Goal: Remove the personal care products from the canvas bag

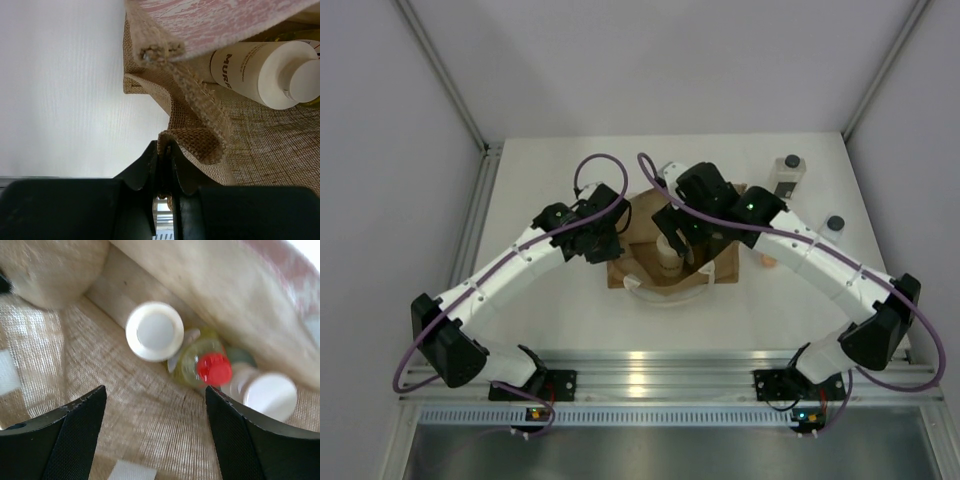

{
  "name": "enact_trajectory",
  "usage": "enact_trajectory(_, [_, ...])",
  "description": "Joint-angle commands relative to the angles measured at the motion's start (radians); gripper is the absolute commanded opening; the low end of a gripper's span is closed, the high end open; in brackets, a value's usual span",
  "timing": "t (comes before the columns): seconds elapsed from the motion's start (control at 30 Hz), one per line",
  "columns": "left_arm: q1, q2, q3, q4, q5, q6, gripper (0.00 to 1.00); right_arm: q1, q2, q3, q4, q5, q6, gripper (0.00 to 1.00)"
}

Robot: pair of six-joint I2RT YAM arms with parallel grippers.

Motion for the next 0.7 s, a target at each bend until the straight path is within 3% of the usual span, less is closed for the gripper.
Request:
enact_trajectory(0.0, [-0.002, -0.008, -0.029, 0.015, 0.031, -0.029, 0.0, 0.018, 0.066, 0.066, 0.079, -0.048, -0.094, 0.77])
enact_trajectory(0.33, [-0.002, -0.02, -0.025, 0.015, 0.008, -0.026, 0.0, -0.022, 0.302, 0.209, 0.072, -0.16, -0.158, 0.7])
enact_trajectory(0.57, [-0.002, -0.028, -0.022, 0.015, -0.003, -0.019, 0.0, -0.046, 0.348, 0.195, 0.066, -0.168, -0.181, 0.69])
enact_trajectory(0.67, [-0.002, -0.028, -0.017, 0.013, -0.006, -0.015, 0.0, -0.059, 0.349, 0.18, 0.062, -0.171, -0.183, 0.64])
